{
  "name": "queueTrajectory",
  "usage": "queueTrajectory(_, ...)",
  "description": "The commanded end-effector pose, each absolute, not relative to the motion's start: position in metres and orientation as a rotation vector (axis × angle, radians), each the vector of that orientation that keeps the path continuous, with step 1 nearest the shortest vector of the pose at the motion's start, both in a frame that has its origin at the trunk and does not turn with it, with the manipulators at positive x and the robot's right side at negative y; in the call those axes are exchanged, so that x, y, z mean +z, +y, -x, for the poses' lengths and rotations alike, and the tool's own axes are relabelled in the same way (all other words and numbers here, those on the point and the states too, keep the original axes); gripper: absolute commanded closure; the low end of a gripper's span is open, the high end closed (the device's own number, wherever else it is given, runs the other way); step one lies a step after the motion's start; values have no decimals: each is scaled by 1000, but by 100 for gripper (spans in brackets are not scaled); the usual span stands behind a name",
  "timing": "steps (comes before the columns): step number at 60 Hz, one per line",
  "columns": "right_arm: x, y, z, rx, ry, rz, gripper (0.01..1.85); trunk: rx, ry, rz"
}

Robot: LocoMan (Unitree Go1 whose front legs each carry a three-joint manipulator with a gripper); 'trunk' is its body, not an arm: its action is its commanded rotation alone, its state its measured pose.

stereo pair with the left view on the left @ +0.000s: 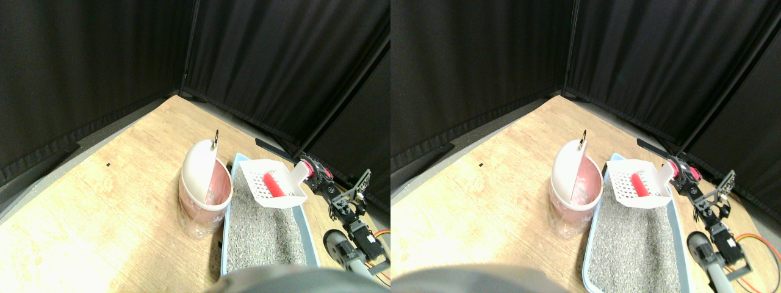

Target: Scoop (unimanual)

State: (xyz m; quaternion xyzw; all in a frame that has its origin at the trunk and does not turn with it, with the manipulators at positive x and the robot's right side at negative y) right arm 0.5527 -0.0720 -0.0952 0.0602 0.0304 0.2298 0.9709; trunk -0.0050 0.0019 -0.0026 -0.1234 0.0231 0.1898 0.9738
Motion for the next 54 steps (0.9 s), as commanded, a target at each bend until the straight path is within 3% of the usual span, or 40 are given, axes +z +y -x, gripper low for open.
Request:
queueTrajectory(1, -90, -66, -557, 483, 21, -129, 181, 409, 69, 251)
queueTrajectory(15, -91, -55, -562, 517, 5, -38, 181, 421, 68, 258)
queueTrajectory(54, -88, -33, -569, 517, 87, 178, 181, 444, 62, 276)
